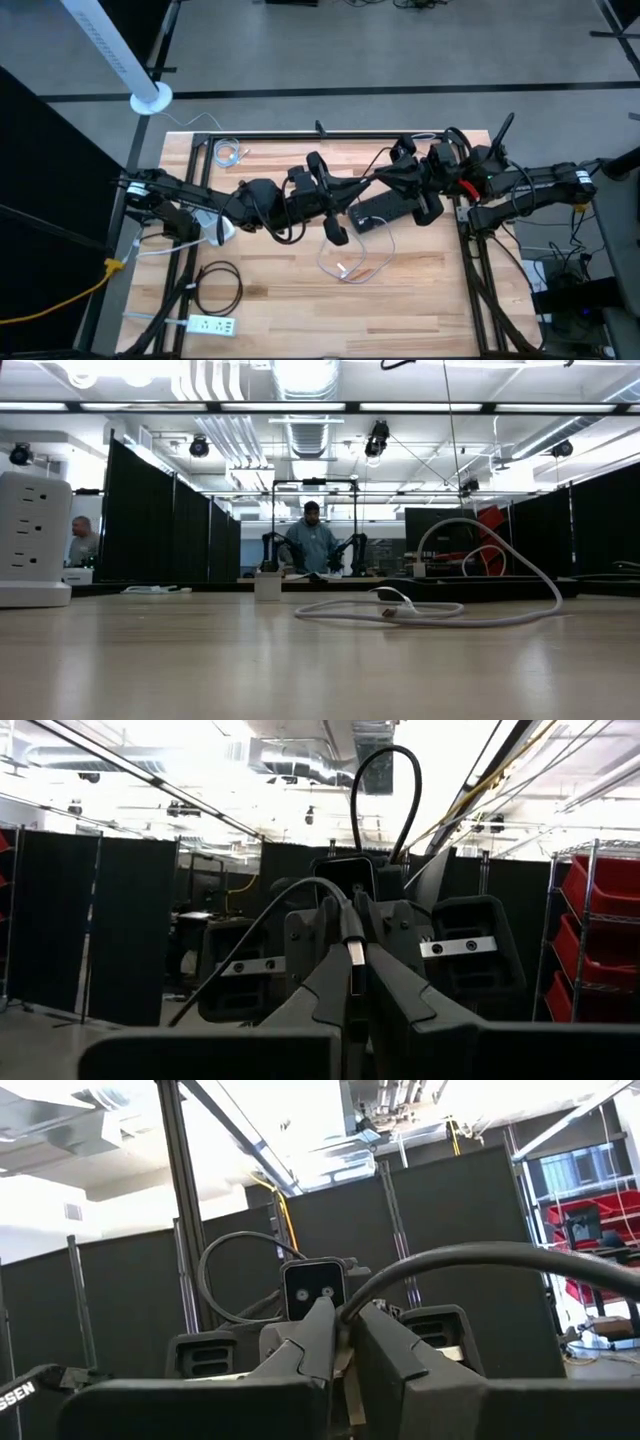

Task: Insert USB
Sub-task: Insert the right black charger cable into the black outlet extension

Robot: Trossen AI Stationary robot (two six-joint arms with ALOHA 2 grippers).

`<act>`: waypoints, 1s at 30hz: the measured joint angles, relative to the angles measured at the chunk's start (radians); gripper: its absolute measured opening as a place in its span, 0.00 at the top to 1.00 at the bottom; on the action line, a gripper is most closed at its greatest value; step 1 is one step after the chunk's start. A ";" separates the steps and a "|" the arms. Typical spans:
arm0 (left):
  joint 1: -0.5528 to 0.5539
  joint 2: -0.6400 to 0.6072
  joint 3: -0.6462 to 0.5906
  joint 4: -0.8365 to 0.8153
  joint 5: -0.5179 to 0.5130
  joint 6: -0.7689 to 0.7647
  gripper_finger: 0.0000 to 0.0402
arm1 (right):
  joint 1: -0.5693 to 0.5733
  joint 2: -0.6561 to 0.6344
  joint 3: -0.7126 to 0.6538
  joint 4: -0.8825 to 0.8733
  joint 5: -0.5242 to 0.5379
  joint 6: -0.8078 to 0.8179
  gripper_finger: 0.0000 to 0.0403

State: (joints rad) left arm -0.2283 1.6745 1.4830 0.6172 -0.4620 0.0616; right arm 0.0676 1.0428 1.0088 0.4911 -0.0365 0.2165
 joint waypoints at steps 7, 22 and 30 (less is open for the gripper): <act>-0.018 -0.010 0.000 -0.086 0.000 0.012 0.82 | 0.000 -0.016 0.000 -0.038 -0.001 -0.016 0.97; -0.220 -0.176 -0.001 -0.852 -0.220 -0.214 0.54 | -0.001 -0.129 -0.021 -0.735 -0.077 -0.269 0.97; -0.343 -0.165 -0.074 -0.908 -0.393 -0.450 0.60 | -0.093 -0.111 -0.192 -0.717 -0.156 -0.410 0.97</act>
State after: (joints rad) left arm -0.5710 1.5094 1.4095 -0.2909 -0.8550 -0.3886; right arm -0.0250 0.9321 0.8167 -0.2257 -0.1928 -0.1940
